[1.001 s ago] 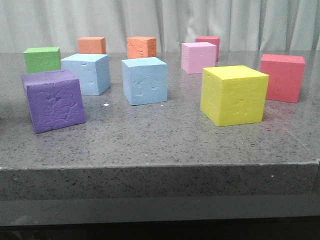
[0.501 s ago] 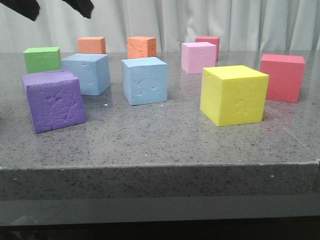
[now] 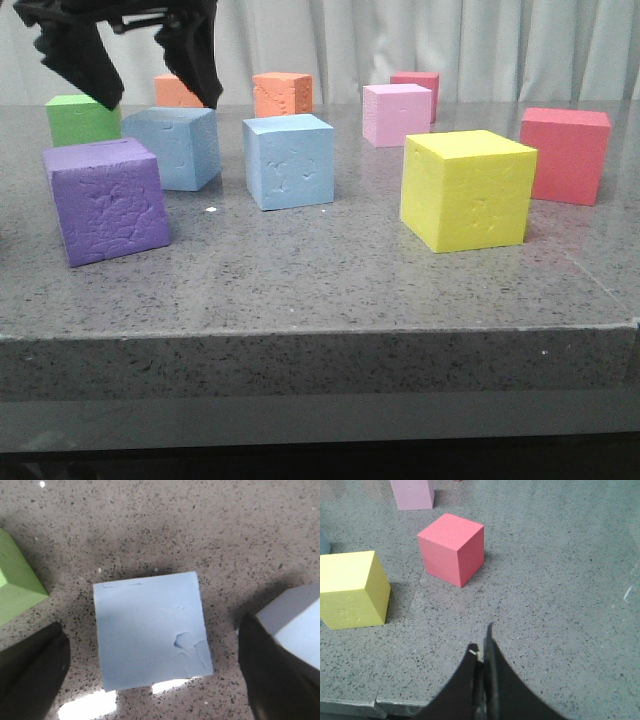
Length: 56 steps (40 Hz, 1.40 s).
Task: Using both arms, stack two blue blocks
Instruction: 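Lower the left gripper onto the other light blue cube and close, then lift the light blue cube and carry it over the placed cube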
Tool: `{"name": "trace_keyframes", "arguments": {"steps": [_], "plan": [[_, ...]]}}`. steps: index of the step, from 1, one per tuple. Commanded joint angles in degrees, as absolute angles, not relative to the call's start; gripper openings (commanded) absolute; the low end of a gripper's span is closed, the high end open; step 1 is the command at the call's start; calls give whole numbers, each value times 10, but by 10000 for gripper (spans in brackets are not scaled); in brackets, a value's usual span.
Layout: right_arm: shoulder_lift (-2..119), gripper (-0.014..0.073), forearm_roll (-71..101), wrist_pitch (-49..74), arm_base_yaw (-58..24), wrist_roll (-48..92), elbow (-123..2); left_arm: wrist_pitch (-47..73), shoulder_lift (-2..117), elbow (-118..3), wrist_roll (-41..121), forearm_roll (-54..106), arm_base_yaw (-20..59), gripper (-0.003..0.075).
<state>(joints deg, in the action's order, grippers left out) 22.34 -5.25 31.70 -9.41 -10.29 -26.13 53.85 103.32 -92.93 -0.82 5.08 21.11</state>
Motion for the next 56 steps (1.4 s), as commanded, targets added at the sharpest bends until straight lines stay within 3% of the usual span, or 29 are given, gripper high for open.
{"name": "trace_keyframes", "arguments": {"steps": [1, 16, 27, 32, 40, 56], "plan": [[225, -67, -65, 274, -90, -98, -275, 517, 1020, -949, -6, 58, 216, 659], [225, -67, -65, 274, -90, -98, -275, 516, 1033, -949, -6, 58, 216, 648], [225, -67, -65, 274, -90, -98, -275, 517, 1033, -949, -6, 58, 216, 428], [225, -67, -65, 274, -90, -98, -275, 517, 1033, -949, -6, 58, 216, 368], [225, -67, -65, 274, -90, -98, -275, 537, 1033, -972, -6, 58, 216, 365], [225, -67, -64, 274, -90, -98, -275, 657, 1033, -1129, -6, 74, 236, 365]]}}
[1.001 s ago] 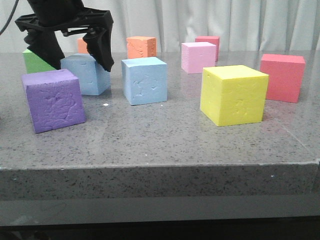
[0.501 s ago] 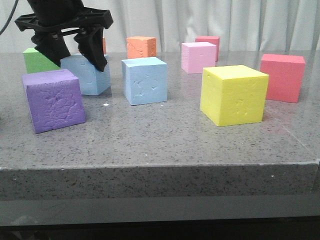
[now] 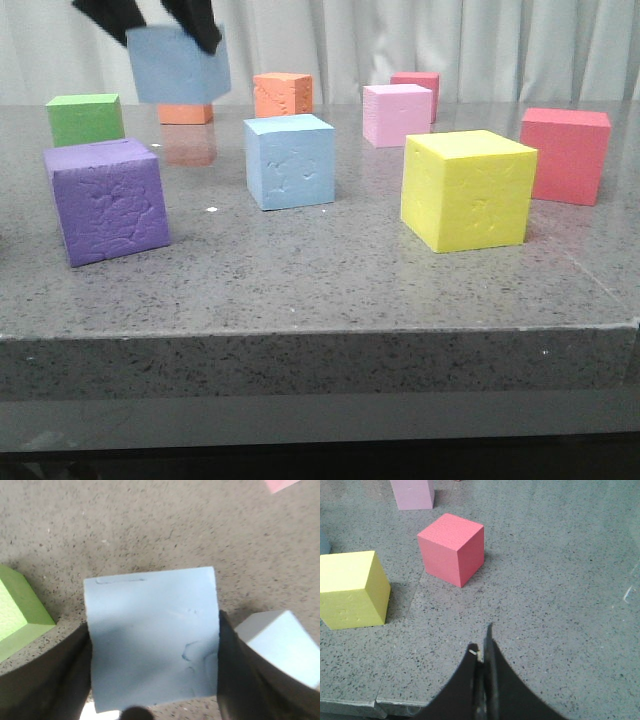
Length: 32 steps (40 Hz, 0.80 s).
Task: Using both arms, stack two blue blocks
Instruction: 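Lift the light blue cube and carry it over the placed cube, then lower the cube onto the placed light blue cube and open left gripper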
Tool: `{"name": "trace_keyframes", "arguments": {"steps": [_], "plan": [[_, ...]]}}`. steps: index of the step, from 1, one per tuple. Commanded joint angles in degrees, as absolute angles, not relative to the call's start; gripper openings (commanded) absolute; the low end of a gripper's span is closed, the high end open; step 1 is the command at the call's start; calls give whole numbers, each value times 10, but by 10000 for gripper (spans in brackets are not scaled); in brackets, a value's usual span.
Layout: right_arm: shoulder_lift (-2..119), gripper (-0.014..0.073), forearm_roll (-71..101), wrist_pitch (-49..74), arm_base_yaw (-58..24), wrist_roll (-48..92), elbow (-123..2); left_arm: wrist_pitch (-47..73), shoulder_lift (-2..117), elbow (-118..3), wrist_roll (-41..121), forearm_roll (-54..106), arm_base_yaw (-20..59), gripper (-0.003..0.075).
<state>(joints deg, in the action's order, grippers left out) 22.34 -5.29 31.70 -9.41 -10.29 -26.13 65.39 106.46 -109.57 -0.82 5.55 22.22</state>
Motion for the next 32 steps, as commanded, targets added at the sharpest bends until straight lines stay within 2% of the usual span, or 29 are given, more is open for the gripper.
{"name": "trace_keyframes", "arguments": {"steps": [1, 18, 32], "plan": [[225, -67, -64, 274, -90, -98, -275, 658, 1033, -1131, -6, 75, 242, 365], [225, -67, -64, 274, -91, -98, -275, 650, 1037, -1132, -9, 75, 329, 365], [225, -67, -64, 274, -91, -98, -275, 677, 1063, -1131, -16, 75, 339, 368]]}}
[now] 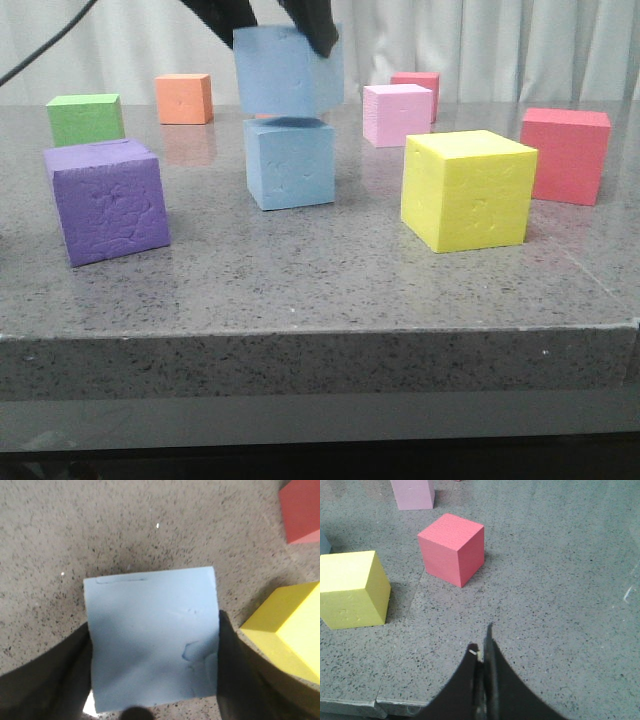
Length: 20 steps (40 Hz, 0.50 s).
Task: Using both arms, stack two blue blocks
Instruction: 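Lower the cube onto the placed light blue cube and open left gripper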
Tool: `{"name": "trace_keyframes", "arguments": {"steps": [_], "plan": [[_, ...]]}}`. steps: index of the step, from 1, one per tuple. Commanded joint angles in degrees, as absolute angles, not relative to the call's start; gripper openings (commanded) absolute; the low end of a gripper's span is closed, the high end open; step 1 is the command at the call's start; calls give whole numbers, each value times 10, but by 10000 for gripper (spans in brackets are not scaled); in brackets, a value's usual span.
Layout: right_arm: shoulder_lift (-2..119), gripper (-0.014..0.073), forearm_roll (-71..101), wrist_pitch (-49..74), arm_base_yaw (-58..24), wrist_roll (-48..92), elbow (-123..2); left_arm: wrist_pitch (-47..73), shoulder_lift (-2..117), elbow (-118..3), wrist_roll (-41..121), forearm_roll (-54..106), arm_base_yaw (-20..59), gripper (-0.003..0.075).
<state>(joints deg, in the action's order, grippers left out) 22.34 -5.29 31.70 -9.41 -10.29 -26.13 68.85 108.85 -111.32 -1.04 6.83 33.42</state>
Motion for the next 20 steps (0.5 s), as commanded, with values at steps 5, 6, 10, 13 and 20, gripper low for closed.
{"name": "trace_keyframes", "arguments": {"steps": [5, 6, 10, 13, 20], "plan": [[225, -67, -64, 274, -91, -98, -275, 677, 1074, -1131, -16, 75, 339, 369], [225, -67, -64, 274, -91, -98, -275, 677, 1076, -1131, -16, 75, 339, 369], [225, -67, -64, 274, -91, -98, -275, 675, 1079, -1131, -16, 75, 339, 372], [225, -67, -64, 274, -91, -98, -275, 675, 1079, -1131, -16, 75, 339, 392], [225, -67, -64, 274, -91, -98, -275, 675, 1079, -1131, -16, 75, 339, 559]]}}
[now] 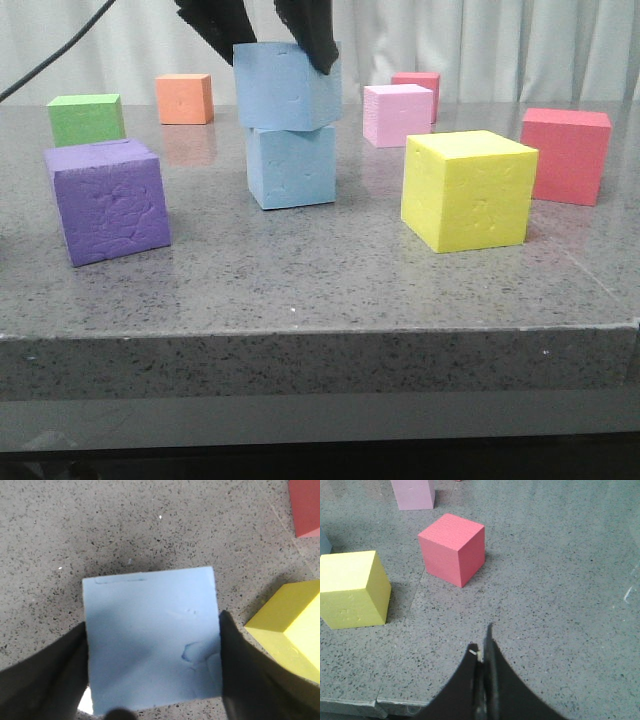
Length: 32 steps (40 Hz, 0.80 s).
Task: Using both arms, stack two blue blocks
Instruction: 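Lower the cube onto the placed light blue cube and open left gripper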
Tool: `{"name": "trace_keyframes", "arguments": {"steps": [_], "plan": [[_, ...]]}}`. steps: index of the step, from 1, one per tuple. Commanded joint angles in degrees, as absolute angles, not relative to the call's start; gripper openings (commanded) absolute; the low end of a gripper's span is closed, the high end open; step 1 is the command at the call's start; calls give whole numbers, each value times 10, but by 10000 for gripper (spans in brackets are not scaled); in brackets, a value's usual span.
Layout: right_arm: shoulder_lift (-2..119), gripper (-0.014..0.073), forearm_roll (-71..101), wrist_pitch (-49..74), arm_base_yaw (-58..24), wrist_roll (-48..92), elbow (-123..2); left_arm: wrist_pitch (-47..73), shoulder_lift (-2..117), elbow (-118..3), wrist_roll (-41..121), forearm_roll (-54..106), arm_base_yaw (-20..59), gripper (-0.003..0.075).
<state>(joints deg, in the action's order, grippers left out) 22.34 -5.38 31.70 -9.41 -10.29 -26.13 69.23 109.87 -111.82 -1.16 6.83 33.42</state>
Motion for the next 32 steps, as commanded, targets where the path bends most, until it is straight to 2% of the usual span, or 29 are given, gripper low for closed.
{"name": "trace_keyframes", "arguments": {"steps": [1, 3, 22, 27, 32], "plan": [[225, -67, -64, 274, -91, -98, -275, 676, 1079, -1131, -16, 75, 339, 594], [225, -67, -64, 274, -91, -98, -275, 676, 1079, -1131, -16, 75, 339, 630], [225, -67, -64, 274, -91, -98, -275, 697, 1078, -1238, -16, 67, 339, 622], [225, -67, -64, 274, -91, -98, -275, 698, 1078, -1257, -16, 62, 339, 542], [225, -67, -64, 274, -91, -98, -275, 702, 1078, -1262, -16, 60, 339, 339]]}}
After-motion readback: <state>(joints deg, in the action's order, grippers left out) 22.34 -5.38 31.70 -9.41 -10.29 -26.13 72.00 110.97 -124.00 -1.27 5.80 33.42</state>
